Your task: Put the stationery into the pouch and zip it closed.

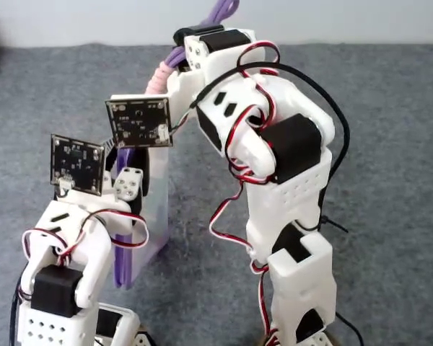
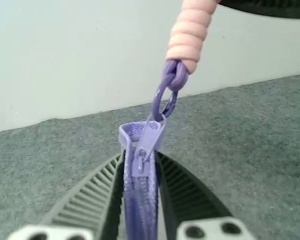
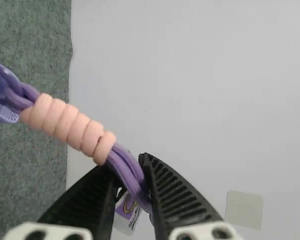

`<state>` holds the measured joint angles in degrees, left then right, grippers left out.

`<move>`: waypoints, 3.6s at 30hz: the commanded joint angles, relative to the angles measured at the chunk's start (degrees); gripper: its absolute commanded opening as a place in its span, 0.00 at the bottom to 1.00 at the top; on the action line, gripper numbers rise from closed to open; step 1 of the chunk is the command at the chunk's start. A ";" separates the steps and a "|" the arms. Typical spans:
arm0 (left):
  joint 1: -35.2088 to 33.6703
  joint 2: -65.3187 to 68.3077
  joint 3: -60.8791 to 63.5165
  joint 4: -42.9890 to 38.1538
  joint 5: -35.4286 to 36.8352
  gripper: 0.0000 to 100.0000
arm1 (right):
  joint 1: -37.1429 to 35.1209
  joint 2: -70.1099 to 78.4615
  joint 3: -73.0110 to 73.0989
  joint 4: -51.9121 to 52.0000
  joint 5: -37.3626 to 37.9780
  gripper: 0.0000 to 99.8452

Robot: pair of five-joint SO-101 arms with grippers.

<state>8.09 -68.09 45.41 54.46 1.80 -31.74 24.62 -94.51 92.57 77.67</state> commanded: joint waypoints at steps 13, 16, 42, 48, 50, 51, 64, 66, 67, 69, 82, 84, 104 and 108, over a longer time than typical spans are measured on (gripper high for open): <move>-0.35 -0.70 -0.04 -0.97 0.44 0.10 | 1.01 -3.38 -1.76 -0.04 -1.05 0.01; -0.35 -0.70 0.04 -0.88 0.44 0.04 | 0.92 -3.47 -1.85 -0.40 -0.97 0.01; -0.35 -0.70 -21.14 15.65 0.88 0.01 | 13.67 10.77 -1.76 -10.68 -1.23 0.01; -0.35 -0.70 -23.25 17.05 0.88 0.01 | 14.73 13.14 -1.76 -12.09 -4.22 0.01; -0.35 -0.70 -23.43 17.05 0.88 0.01 | 14.46 13.32 -1.76 -11.65 -4.40 0.01; -0.35 -0.70 -23.43 16.88 0.88 0.01 | 14.46 13.58 -1.76 -11.65 -4.40 0.01; -0.35 -0.53 -23.08 16.79 0.88 0.01 | 14.81 13.14 -1.85 6.73 -23.82 0.12; -0.35 -0.53 -23.08 16.97 0.88 0.01 | 14.29 11.56 -1.85 9.98 -29.54 0.20; -0.35 -0.62 -23.08 16.97 0.88 0.01 | 13.85 10.68 -1.76 10.24 -31.38 0.21; -0.35 -0.62 -23.08 17.05 0.70 0.01 | 12.44 8.13 -1.49 10.24 -33.49 0.21; -0.44 -0.26 -22.99 16.97 0.62 0.01 | -2.95 -17.98 22.68 10.42 -58.55 0.17; -0.44 -0.35 -22.99 17.05 0.62 0.01 | -5.32 -24.31 31.91 10.33 -61.19 0.17; -0.44 -0.62 -23.08 16.97 0.53 0.01 | -20.97 -47.69 76.84 -3.74 -62.42 0.17; -0.44 -0.70 -23.25 17.05 0.53 0.01 | -19.82 -47.69 77.71 -6.55 -60.04 0.17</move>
<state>7.82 -68.00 25.36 71.60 2.07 -52.31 -21.36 -16.62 88.70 16.13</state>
